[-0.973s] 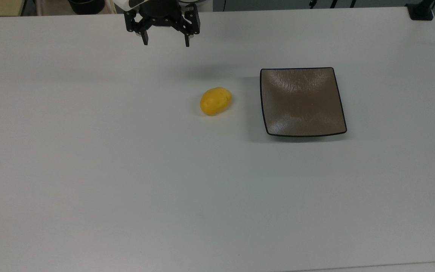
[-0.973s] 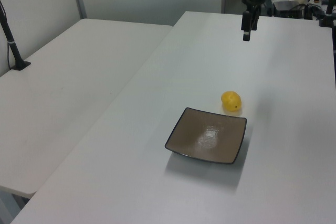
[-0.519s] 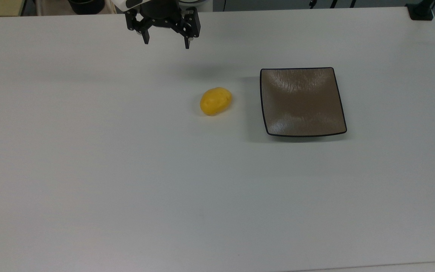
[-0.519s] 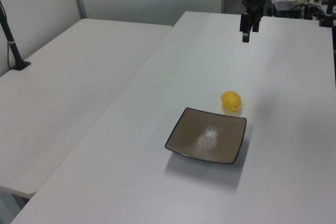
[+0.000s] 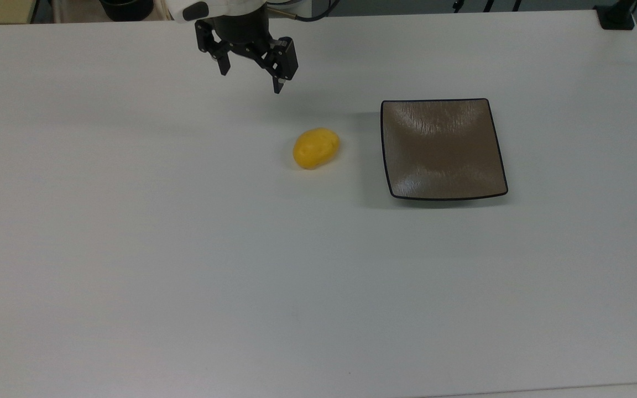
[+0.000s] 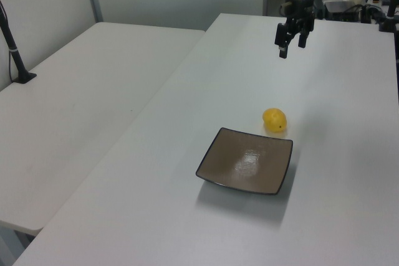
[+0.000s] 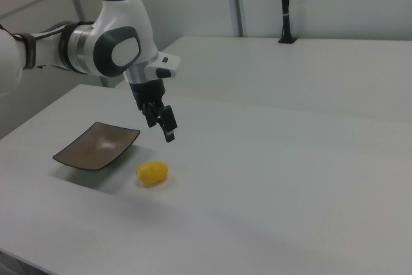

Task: Put potatoes on a ceramic plate
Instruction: 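Lower the open gripper down onto the yellow potato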

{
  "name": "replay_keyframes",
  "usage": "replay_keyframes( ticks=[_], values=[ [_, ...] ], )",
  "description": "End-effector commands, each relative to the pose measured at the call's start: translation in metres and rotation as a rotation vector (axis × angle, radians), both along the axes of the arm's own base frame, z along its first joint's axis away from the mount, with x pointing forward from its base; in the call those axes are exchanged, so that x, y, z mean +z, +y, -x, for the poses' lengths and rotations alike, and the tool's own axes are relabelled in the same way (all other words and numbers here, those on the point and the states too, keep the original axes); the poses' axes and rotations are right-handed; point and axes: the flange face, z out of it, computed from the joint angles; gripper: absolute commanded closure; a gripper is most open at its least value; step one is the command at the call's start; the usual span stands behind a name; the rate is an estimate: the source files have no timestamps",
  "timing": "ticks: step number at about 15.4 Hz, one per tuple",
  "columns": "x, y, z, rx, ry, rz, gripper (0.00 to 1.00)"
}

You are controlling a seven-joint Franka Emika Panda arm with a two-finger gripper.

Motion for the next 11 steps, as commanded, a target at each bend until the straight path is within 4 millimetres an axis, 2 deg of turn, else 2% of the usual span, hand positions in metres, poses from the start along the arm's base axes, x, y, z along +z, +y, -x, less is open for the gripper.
replay_keyframes(
  ticks=[1,5,7,11],
  values=[
    [-0.012,0.011,0.006,-0.095,-0.052,-0.012,0.0],
    [-0.024,0.017,0.005,-0.253,-0.089,-0.029,0.0],
    [-0.032,0.029,0.008,-0.307,-0.089,-0.032,0.0],
    [-0.051,0.04,0.009,-0.424,-0.102,-0.047,0.0]
  ],
)
